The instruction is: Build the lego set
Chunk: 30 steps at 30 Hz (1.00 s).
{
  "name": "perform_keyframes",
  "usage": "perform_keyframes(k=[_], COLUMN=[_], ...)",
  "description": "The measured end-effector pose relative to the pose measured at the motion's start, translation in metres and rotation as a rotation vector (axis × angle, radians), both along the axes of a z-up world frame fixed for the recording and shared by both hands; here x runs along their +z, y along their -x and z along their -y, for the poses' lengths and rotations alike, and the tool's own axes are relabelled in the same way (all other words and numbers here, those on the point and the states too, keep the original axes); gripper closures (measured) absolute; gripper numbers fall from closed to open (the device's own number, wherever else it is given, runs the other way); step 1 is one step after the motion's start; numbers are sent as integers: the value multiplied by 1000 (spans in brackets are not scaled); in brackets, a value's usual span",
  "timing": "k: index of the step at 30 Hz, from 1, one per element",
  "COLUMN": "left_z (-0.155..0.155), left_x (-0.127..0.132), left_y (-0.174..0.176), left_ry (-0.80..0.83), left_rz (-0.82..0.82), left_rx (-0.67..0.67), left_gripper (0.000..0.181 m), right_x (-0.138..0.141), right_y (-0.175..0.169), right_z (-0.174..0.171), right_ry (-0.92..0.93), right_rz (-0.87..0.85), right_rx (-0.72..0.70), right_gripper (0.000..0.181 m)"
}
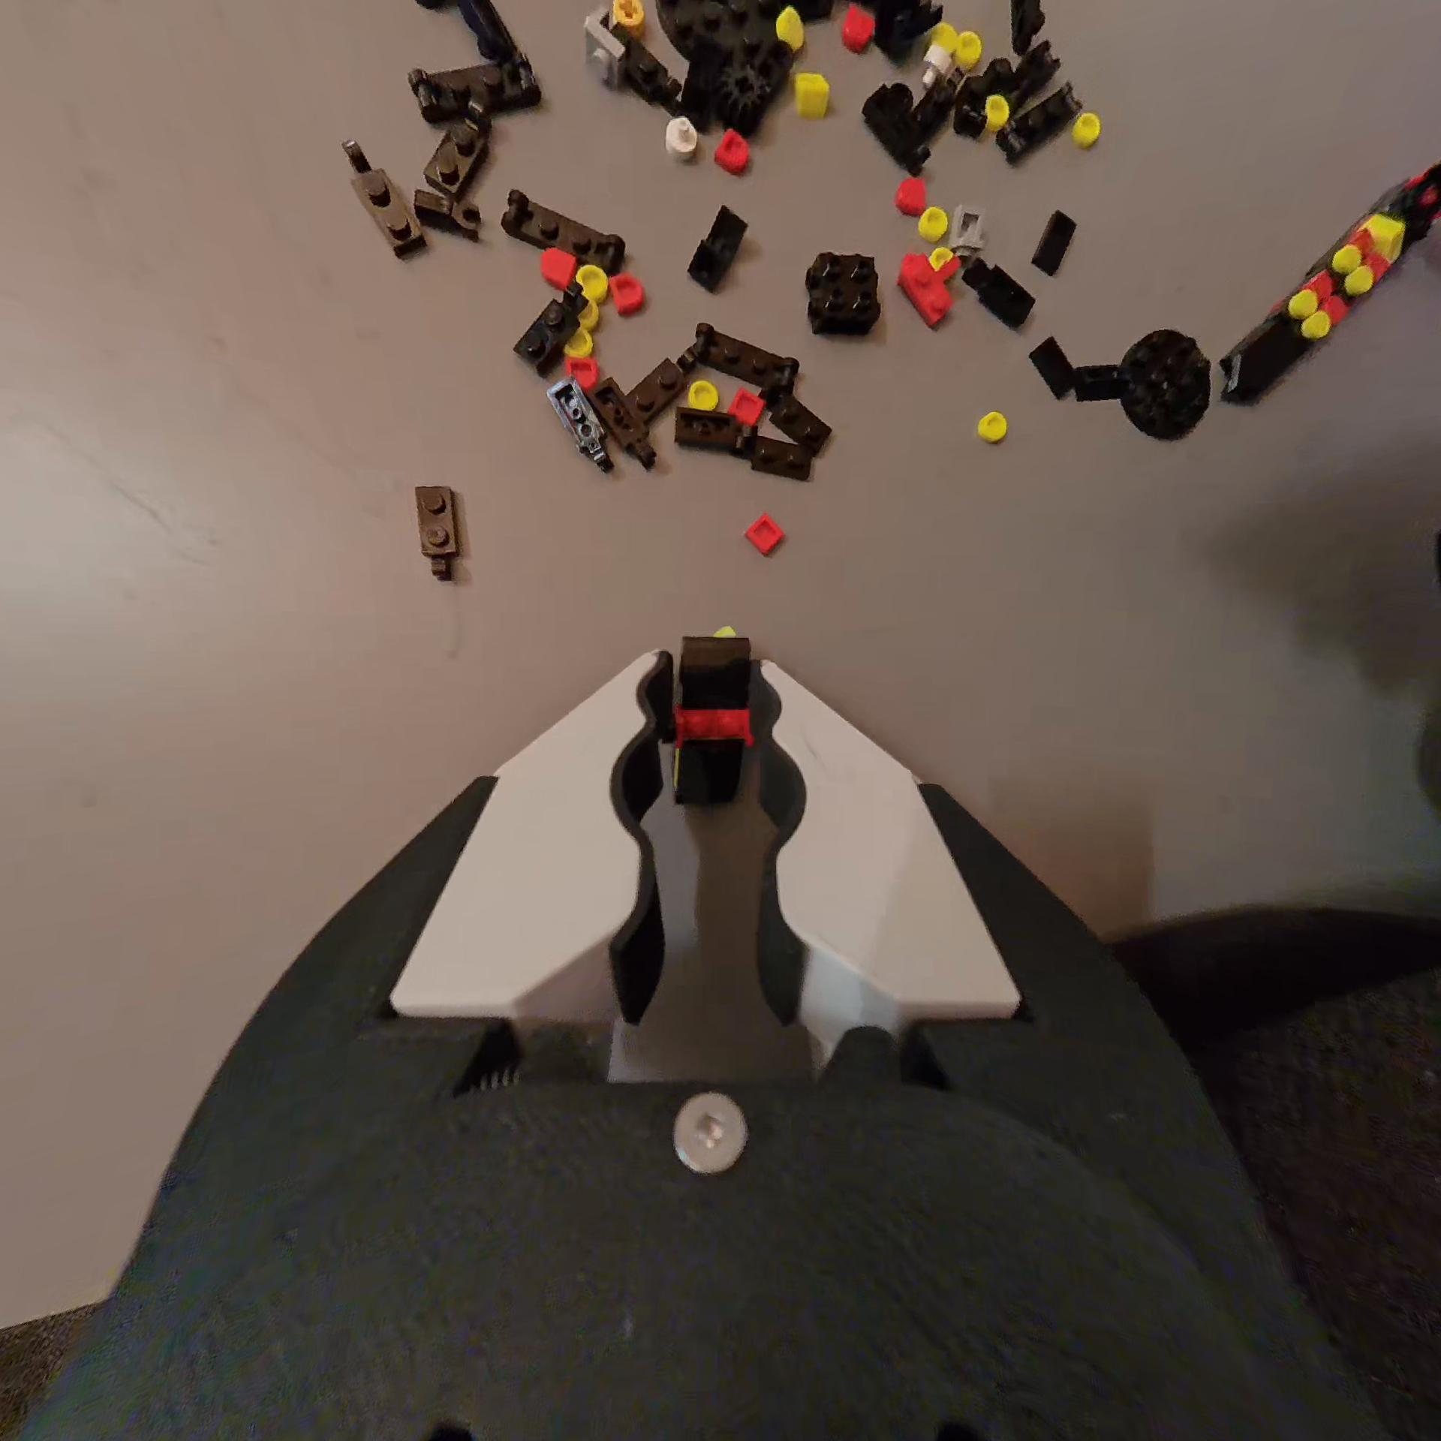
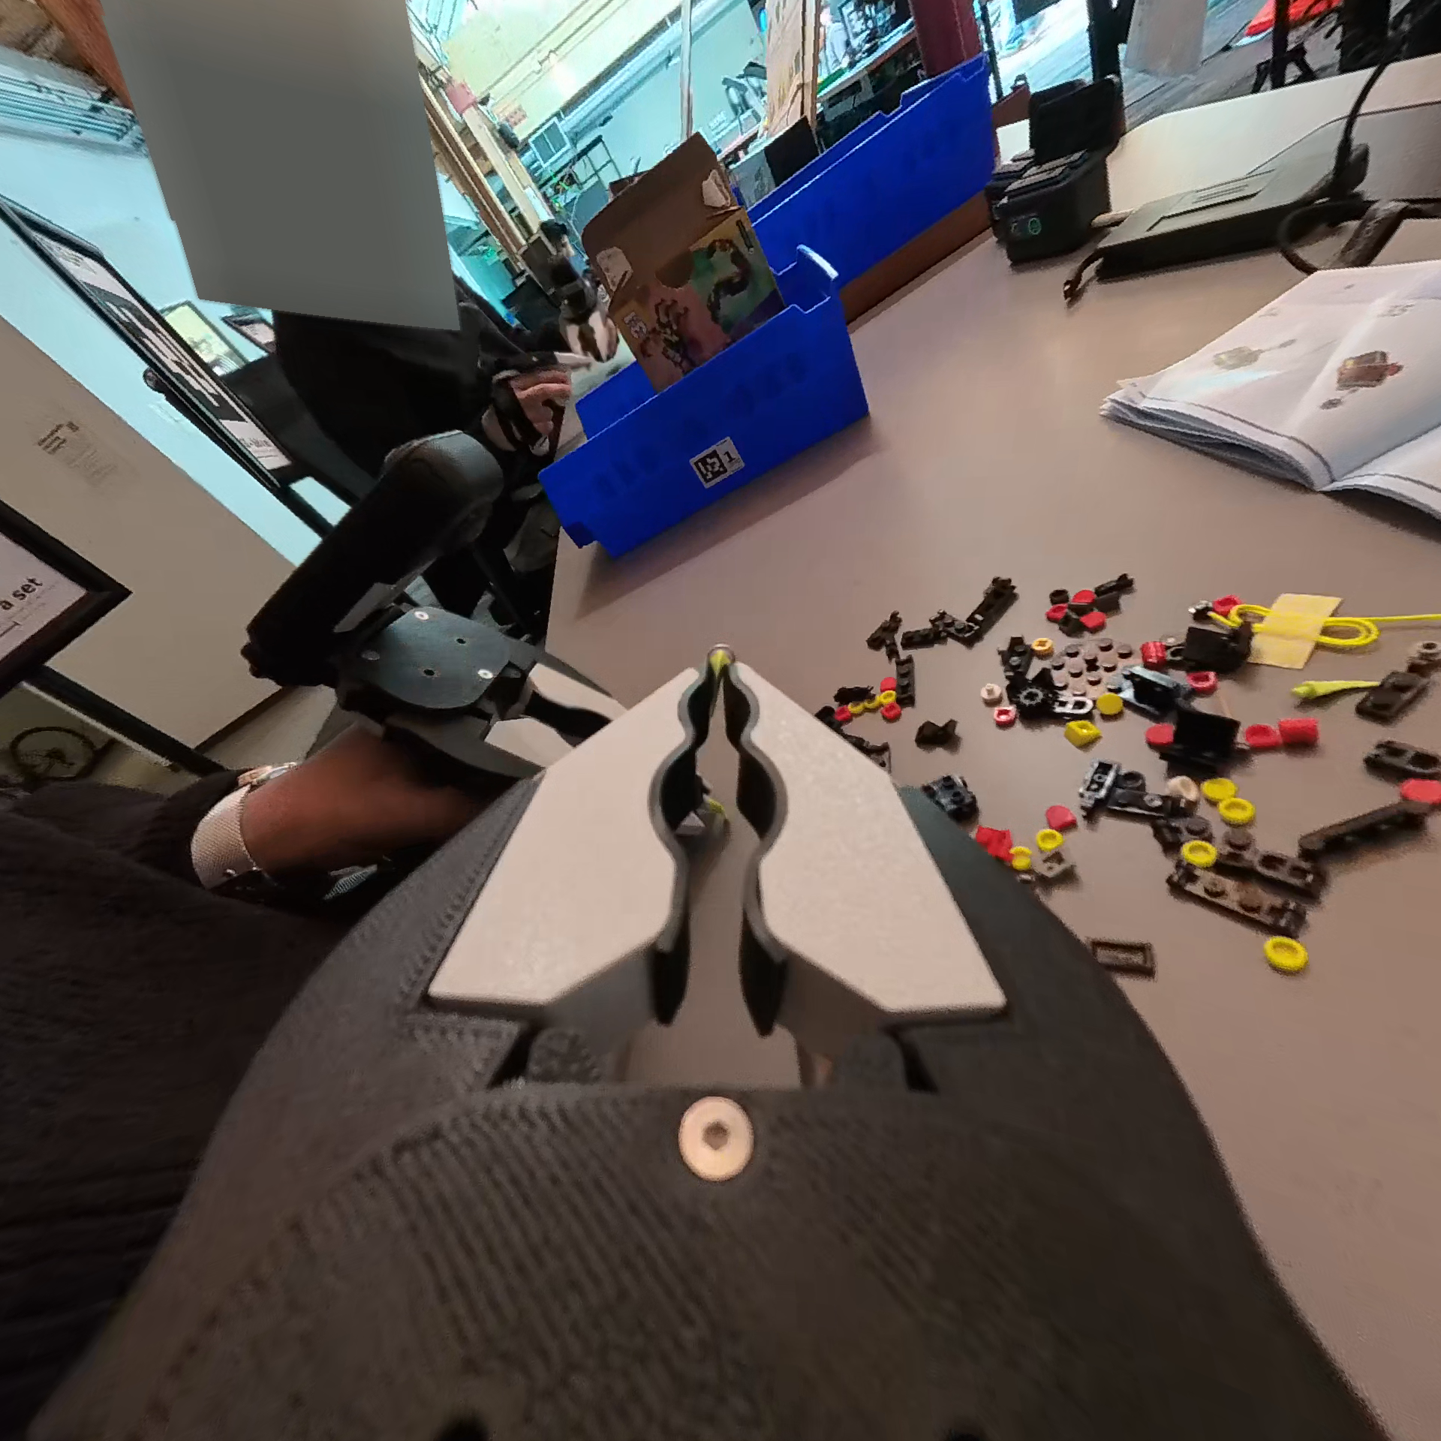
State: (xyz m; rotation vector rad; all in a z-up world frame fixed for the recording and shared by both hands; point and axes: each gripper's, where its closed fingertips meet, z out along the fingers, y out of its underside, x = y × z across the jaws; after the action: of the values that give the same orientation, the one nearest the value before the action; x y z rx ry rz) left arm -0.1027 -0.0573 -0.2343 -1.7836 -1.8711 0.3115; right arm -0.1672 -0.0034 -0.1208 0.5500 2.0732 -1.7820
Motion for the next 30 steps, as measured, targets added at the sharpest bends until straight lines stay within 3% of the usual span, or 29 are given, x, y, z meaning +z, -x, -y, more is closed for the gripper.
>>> perform_keyframes(k=[1, 5, 9, 11, 13, 17, 20, 25, 30], left_z=[0, 0, -13, -35, -59, -56, -46, -55, -61], left_x=[1, 8, 39, 66, 100, 142, 146, 132, 128], left_y=[0, 1, 13, 14, 2, -18, -24, -35, -36], left_ry=[4, 11, -53, -235, -530, -1063, -1280, -1349, -1358], left_rz=[-1, -36, -205, -338, -454, -534, -516, -417, -363], left_rx=[2, -17, -147, -281, -440, -574, -642, -783, -800], left_gripper=[167, 167, 166, 166, 167, 168, 169, 169, 169], right_x=[1, 1, 1, 7, 13, 35, 40, 28, 12], right_y=[0, 3, 5, 5, -1, -31, -52, -77, -88], right_z=[1, 4, 2, -1, -5, -14, -17, -4, 2], right_ry=[6, 25, 29, 61, 95, 239, 270, 209, 113], right_rz=[8, 45, 51, 54, 52, 142, 205, 206, 169], right_rx=[6, 16, 28, 54, 127, 340, 422, 406, 418], right_gripper=[180, 181, 181, 181, 181, 181, 181, 181, 181])
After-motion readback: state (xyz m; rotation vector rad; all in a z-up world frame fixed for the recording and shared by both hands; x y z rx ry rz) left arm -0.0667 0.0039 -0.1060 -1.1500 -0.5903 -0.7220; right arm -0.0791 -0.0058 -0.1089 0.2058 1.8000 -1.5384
